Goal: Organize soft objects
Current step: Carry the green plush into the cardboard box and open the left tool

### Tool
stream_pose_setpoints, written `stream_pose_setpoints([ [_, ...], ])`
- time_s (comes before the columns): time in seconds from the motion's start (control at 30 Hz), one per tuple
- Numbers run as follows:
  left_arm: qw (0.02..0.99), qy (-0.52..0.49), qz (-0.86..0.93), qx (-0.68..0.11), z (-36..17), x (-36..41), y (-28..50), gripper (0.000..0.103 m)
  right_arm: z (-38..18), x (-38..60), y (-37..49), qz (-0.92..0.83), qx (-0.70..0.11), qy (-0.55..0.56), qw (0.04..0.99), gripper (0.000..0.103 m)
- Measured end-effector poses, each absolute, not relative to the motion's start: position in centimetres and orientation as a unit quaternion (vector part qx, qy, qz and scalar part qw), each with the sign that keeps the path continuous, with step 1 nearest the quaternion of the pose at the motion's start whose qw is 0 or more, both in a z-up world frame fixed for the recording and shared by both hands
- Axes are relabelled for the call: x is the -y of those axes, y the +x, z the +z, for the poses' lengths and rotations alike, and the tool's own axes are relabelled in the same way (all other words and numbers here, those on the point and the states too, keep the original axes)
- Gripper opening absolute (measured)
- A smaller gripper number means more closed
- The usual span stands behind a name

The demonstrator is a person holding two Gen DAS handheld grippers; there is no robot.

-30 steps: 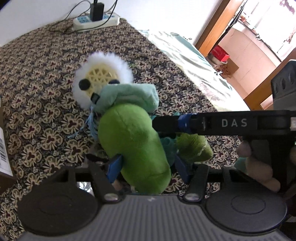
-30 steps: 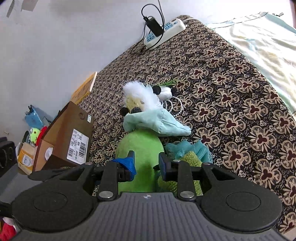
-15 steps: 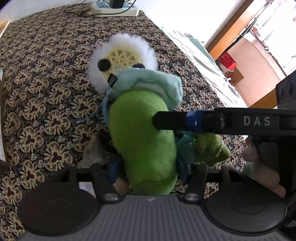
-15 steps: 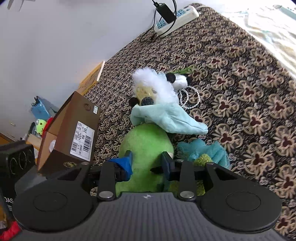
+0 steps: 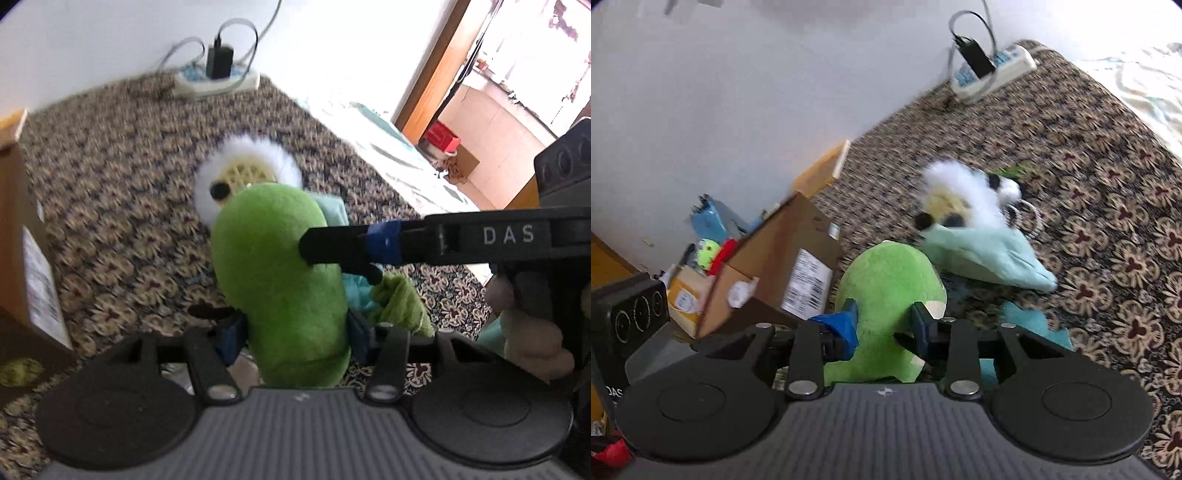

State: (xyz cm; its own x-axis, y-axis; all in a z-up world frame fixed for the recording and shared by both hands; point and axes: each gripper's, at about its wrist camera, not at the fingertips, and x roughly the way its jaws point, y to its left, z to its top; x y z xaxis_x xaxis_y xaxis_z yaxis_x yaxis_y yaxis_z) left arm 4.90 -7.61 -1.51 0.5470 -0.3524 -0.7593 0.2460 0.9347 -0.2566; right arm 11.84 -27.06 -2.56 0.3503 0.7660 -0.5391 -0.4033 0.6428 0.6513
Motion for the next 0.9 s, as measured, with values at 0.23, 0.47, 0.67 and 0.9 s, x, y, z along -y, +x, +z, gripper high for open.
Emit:
stream_pose_setpoints([
  [0.23, 0.906, -0.062, -0.149, -0.392, 1.8, 3.8, 3.5, 0.052, 0.7, 23.6, 11.4, 0.406, -0.38, 0.201, 0.807, 0.015],
  [0.47, 0.931, -0.079, -0.104, -0.341, 5.0, -3.4, 1.5, 0.052, 3.5, 17.2, 12.2, 0.464, -0.336, 0.185, 0.799, 0.015],
  [0.67, 0.938, -0.107, -0.073, -0.321, 6.3, -10.3, 0.4, 0.053, 5.2, 10.5, 12.8, 0.509, -0.32, 0.171, 0.781, 0.015],
  [0.9, 0.94, -0.125, -0.038, -0.315, 6.0, -16.8, -0.4, 0.054, 4.5, 4.2, 13.0, 0.527, -0.349, 0.175, 0.755, 0.015],
])
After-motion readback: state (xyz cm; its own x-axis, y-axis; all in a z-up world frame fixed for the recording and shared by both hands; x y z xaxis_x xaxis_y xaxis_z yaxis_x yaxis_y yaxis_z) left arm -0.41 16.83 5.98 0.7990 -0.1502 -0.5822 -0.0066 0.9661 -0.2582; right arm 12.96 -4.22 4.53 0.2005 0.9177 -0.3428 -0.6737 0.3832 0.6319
